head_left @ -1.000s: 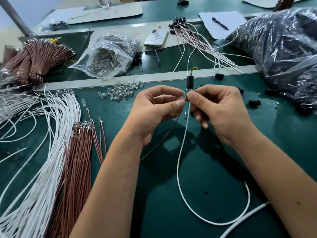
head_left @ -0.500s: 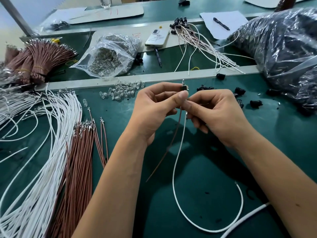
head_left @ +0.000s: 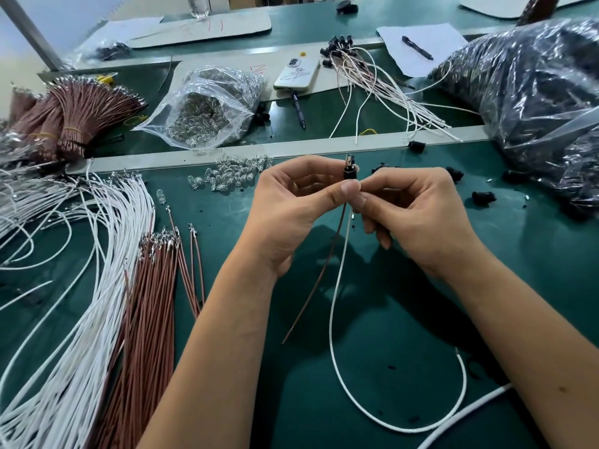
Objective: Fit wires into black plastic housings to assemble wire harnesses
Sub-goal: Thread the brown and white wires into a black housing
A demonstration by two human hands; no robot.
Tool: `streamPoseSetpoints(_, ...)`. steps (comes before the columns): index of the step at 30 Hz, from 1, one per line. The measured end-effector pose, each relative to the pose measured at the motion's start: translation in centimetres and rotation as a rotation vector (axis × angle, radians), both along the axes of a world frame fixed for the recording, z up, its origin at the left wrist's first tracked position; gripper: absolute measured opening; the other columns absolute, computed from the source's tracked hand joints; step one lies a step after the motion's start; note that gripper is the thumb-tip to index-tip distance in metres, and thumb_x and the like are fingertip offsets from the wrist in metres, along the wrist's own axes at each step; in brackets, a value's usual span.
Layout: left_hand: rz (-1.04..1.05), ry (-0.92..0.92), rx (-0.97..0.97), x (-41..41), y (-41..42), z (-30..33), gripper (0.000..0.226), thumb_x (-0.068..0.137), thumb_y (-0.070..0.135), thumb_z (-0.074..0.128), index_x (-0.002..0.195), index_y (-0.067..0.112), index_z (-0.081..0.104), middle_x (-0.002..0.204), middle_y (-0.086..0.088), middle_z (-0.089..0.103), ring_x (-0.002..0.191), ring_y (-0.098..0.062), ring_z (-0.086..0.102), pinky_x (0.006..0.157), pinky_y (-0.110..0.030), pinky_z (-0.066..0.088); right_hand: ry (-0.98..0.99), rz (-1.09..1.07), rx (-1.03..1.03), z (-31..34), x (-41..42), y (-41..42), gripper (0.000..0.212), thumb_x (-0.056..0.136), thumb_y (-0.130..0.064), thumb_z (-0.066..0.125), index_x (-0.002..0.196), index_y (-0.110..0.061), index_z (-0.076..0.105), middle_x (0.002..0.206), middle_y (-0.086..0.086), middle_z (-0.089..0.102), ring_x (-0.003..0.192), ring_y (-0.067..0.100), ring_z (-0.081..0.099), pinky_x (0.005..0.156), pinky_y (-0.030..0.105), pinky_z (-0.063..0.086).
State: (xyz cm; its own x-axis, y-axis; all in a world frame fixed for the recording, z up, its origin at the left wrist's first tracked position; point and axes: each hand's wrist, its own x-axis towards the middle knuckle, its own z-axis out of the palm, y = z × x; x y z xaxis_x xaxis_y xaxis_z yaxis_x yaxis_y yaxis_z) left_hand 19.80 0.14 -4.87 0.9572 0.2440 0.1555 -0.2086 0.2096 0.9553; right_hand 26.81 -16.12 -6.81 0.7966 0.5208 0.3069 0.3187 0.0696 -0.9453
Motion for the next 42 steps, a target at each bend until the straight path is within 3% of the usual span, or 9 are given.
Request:
streamPoseSetpoints(11, -0.007, 0.066, -0.038, -0.2, 0.1, 0.3, 0.016, 0.067, 0.017, 0.082, 0.083, 0.018, 0.078, 0.087, -0.006, 0.077, 0.083, -0.018, 0.069, 0.079, -0.028, 0.054, -0.006, 0.033, 0.02, 0.1, -0.1, 0.0, 0.004, 0.088, -0.015, 0.08, 0.085, -0.018, 0.079, 0.058, 0.006, 0.063, 0.047, 0.018, 0.054, 0.039, 0.023, 0.042)
streamPoseSetpoints(24, -0.043, 0.029, -0.099, -0.1, 0.1, 0.2, 0.026, 0.07, 0.007, 0.077, 0.095, 0.004, 0.073, 0.089, -0.01, 0.076, 0.086, -0.02, 0.072, 0.084, -0.029, 0.057, -0.057, 0.006, 0.035, 0.4, -0.1, 0.0, 0.006, 0.086, -0.015, 0.082, 0.084, -0.018, 0.078, 0.062, 0.007, 0.064, 0.05, 0.027, 0.057, 0.04, 0.025, 0.043)
streamPoseSetpoints(31, -0.082, 0.052, -0.102, -0.3, 0.0, 0.4, 0.016, 0.081, 0.006, 0.072, 0.093, 0.012, 0.079, 0.093, -0.01, 0.077, 0.093, -0.023, 0.068, 0.11, -0.058, 0.039, -0.039, 0.029, 0.086, 0.8, -0.4, 0.1, 0.009, 0.086, -0.011, 0.082, 0.081, -0.017, 0.077, 0.062, 0.018, 0.06, 0.046, 0.036, 0.048, 0.039, 0.025, 0.04)
streamPoseSetpoints(37, -0.102, 0.061, -0.115, -0.4, 0.0, 0.5, 0.016, 0.082, 0.005, 0.07, 0.094, 0.011, 0.079, 0.092, -0.01, 0.076, 0.096, -0.025, 0.066, 0.111, -0.06, 0.036, 0.006, 0.035, 0.109, 1.0, -0.6, 0.0, 0.011, 0.084, -0.012, 0.081, 0.078, -0.019, 0.076, 0.054, 0.01, 0.057, 0.042, 0.019, 0.046, 0.036, 0.022, 0.037)
streamPoseSetpoints(42, -0.08, 0.055, -0.109, -0.4, -0.2, 0.5, 0.014, 0.079, 0.003, 0.072, 0.091, 0.008, 0.076, 0.09, -0.012, 0.076, 0.091, -0.026, 0.068, 0.106, -0.053, 0.046, 0.061, 0.074, 0.116, 1.2, -0.7, 0.0, 0.008, 0.079, -0.022, 0.082, 0.077, -0.019, 0.076, 0.05, 0.004, 0.055, 0.039, 0.014, 0.043, 0.037, 0.019, 0.034)
